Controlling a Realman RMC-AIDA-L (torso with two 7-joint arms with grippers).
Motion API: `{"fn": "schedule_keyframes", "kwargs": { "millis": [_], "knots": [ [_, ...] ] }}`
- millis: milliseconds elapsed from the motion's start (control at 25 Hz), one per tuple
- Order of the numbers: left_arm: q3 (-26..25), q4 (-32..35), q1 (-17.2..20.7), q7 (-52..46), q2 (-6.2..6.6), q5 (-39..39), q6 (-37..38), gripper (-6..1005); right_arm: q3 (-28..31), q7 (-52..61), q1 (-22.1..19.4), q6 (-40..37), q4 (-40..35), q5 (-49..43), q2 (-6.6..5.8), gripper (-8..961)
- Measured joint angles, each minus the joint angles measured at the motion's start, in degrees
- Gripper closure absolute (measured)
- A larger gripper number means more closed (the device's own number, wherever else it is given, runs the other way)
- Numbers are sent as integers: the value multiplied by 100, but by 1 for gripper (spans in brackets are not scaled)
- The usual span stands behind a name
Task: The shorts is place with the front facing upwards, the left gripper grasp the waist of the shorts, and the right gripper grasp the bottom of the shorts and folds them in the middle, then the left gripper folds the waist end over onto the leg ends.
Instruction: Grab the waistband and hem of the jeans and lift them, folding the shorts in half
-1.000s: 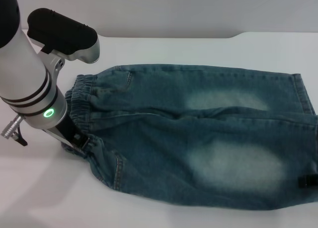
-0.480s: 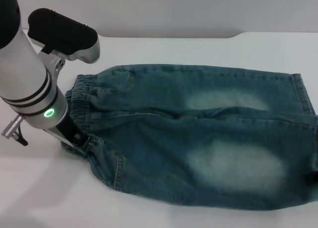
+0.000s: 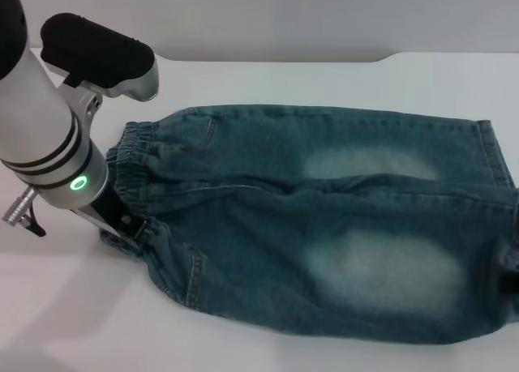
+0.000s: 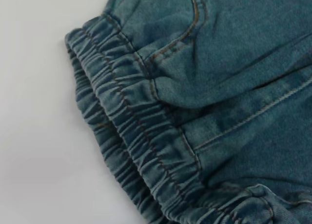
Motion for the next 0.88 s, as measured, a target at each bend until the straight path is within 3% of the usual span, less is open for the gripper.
{"fn": "schedule_keyframes", "kwargs": {
  "millis": [280,880],
  "knots": [
    [-20,-43,106,7,14,0,163,957,175,-143,1,36,-17,518,-3,938],
    [-289,-548,538,-3,20,0,568,957,1081,-566,34,-7,334,1122,17,938]
  ]
}}
